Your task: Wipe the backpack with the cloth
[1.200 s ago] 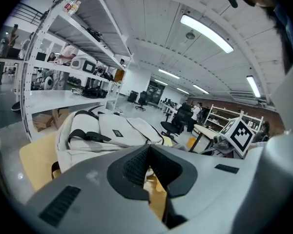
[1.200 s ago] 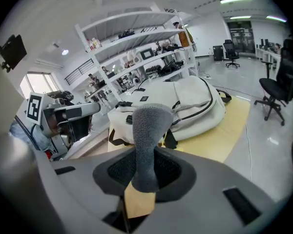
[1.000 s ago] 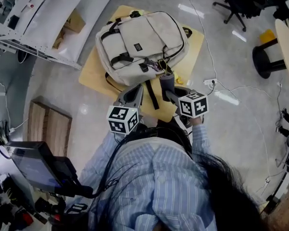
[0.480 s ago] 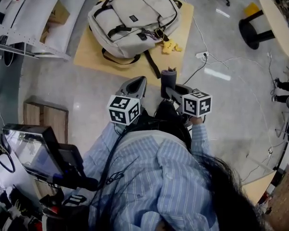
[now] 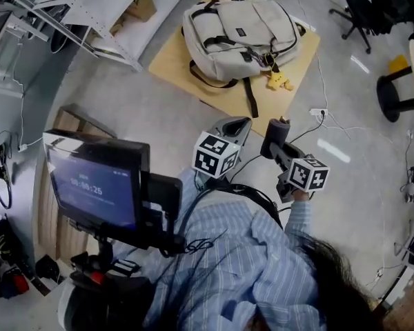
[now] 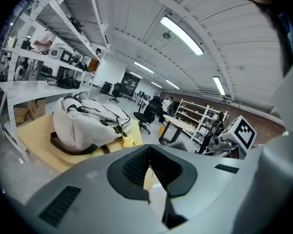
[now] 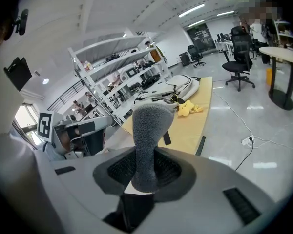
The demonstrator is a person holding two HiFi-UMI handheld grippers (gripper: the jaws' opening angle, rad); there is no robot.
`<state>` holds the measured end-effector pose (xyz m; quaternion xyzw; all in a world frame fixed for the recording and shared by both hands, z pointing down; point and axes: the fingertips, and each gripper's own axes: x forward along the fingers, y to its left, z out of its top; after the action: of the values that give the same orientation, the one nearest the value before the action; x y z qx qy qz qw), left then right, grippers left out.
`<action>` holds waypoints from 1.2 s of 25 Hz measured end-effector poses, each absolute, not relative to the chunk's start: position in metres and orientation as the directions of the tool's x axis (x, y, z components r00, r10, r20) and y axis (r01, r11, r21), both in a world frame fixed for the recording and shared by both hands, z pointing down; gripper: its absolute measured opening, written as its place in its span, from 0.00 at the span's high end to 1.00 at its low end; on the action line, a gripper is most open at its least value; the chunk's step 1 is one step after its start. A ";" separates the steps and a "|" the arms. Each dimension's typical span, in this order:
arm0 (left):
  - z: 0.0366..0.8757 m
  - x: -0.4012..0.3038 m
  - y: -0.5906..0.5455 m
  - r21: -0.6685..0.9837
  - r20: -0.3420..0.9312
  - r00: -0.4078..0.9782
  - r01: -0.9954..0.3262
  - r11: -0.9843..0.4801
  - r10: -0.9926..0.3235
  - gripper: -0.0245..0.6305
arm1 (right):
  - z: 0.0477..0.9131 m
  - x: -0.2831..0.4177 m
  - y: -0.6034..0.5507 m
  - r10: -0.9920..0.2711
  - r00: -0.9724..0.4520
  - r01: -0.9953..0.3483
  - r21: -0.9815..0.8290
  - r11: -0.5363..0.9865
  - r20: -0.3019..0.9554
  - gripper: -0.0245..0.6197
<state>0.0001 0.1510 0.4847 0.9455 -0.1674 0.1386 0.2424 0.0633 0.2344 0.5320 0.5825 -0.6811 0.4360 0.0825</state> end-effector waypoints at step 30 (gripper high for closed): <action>0.496 0.048 0.334 0.367 0.388 0.871 -0.445 -0.817 -0.301 0.96 | 0.543 0.093 0.411 -0.719 -0.390 -0.836 -0.548 0.016 0.576 0.82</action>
<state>0.0479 0.3339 0.4958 0.9399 -0.1984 0.1581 0.2284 0.0932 0.4107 0.5425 0.5480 -0.7094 0.4381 0.0673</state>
